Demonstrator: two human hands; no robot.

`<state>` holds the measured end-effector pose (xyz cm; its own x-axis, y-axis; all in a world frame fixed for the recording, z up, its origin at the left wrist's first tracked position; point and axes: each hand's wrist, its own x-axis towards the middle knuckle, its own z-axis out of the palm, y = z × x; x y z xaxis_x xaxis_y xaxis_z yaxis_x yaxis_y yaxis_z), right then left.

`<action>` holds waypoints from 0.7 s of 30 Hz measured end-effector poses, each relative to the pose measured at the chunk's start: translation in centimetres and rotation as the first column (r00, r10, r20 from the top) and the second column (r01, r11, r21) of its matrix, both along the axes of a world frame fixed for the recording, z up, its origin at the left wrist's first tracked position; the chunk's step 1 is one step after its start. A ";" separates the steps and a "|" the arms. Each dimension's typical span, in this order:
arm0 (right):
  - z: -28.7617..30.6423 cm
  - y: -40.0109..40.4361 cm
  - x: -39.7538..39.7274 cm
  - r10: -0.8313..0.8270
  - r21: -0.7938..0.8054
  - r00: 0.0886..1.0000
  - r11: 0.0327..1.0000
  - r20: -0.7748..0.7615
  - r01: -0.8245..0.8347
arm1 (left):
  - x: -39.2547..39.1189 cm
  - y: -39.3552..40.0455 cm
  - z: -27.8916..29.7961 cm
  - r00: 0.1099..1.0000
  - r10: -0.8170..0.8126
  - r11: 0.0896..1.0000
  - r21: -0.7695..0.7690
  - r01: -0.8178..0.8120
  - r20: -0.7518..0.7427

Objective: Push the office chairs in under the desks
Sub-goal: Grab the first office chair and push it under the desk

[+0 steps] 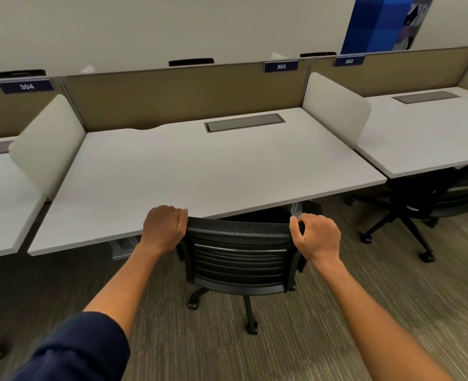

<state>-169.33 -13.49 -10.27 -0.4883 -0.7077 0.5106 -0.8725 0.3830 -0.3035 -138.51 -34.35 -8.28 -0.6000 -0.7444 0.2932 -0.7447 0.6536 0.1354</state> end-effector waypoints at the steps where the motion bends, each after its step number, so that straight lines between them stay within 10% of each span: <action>1: 0.1 -0.2 -0.2 0.004 0.001 1.000 1.000 -0.002 -0.004 | -0.2 -0.2 0.0 1.000 0.006 1.000 0.001 -0.006 0.001; 11: 0.7 -0.4 0.1 0.038 0.152 0.998 0.988 -0.057 -0.029 | 0.2 -0.2 0.3 0.989 0.109 0.965 0.226 -0.129 0.101; 21: 3.9 -1.7 9.1 0.213 0.169 0.971 0.966 -0.105 -0.194 | 7.3 8.1 3.3 0.987 0.160 0.983 0.095 -0.160 0.007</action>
<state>-160.19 -15.21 -6.34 -0.2671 -0.8616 0.4316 -0.9634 0.2279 -0.1414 -131.20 -26.25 -5.00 -0.4711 -0.8549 0.2170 -0.8384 0.5105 0.1911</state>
